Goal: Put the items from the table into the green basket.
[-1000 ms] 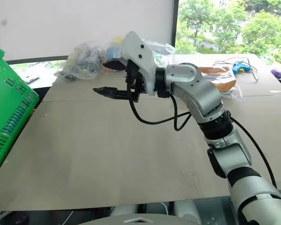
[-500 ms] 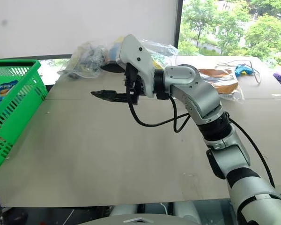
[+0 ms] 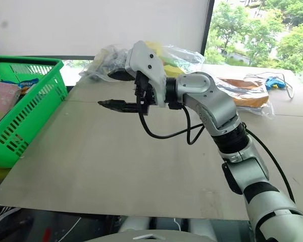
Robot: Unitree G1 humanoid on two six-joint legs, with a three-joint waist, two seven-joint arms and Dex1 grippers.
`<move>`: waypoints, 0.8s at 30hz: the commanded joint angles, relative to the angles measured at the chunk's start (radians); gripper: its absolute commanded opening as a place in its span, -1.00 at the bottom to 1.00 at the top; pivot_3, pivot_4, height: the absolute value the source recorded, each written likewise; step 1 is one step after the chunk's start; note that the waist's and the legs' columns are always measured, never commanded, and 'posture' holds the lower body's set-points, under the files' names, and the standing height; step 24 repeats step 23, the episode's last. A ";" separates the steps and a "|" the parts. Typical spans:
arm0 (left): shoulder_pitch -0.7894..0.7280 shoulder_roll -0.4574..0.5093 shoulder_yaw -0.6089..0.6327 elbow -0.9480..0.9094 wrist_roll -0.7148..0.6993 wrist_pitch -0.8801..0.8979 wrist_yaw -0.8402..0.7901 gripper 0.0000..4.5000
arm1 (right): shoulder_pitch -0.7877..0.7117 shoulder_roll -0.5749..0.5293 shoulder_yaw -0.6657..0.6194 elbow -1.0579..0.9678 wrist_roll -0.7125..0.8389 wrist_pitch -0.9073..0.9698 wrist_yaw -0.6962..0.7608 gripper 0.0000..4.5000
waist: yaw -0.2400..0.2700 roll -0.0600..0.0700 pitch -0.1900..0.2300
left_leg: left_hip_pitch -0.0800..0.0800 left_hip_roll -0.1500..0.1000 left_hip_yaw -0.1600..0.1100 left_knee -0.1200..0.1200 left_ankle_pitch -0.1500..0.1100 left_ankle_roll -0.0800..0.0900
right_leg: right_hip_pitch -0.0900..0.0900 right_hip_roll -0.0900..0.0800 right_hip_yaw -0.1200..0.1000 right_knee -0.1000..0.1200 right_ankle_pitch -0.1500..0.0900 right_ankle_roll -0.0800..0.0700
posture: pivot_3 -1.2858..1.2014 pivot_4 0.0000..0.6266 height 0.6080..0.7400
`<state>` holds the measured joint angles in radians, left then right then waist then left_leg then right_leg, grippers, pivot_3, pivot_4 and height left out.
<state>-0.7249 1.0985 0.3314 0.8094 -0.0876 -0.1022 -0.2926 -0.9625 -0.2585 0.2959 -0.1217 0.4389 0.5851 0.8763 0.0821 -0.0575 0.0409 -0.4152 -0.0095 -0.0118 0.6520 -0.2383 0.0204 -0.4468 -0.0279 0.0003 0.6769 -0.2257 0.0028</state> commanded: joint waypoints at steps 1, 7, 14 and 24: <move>0.021 -0.134 -0.002 -0.396 -0.252 0.241 -0.129 0.77 | 0.052 -0.062 -0.080 -0.050 -0.015 0.008 -0.036 0.70 | 0.004 0.005 -0.006 | 0.000 -0.001 0.001 0.000 0.000 0.001 | 0.000 -0.001 0.000 0.000 0.000 0.000 | 0.16 -1.00 1.00; 0.161 -0.374 -0.143 -0.979 -0.519 0.652 -0.140 0.77 | 0.253 -0.208 -0.210 -0.170 -0.059 0.110 -0.192 0.70 | 0.000 0.008 -0.011 | 0.001 -0.004 0.003 0.004 -0.003 0.007 | 0.004 -0.005 -0.002 0.000 0.000 0.001 | 0.10 -1.00 1.00; 0.412 -0.435 -0.202 -1.238 -0.657 0.867 -0.193 0.77 | 0.628 -0.397 -0.437 -0.447 -0.049 0.272 -0.281 0.70 | -0.086 0.025 -0.013 | 0.005 0.002 0.009 0.002 -0.004 0.008 | 0.004 0.003 0.005 0.000 -0.001 -0.001 | -0.03 -0.95 1.00; 0.649 -0.314 -0.096 -1.283 -0.691 0.907 -0.336 0.77 | 0.944 -0.476 -0.676 -0.578 -0.014 0.319 -0.284 0.70 | -0.150 0.043 0.010 | 0.056 0.015 0.011 -0.002 -0.004 0.007 | 0.053 0.022 0.011 -0.016 -0.010 -0.002 | -0.06 -0.89 1.00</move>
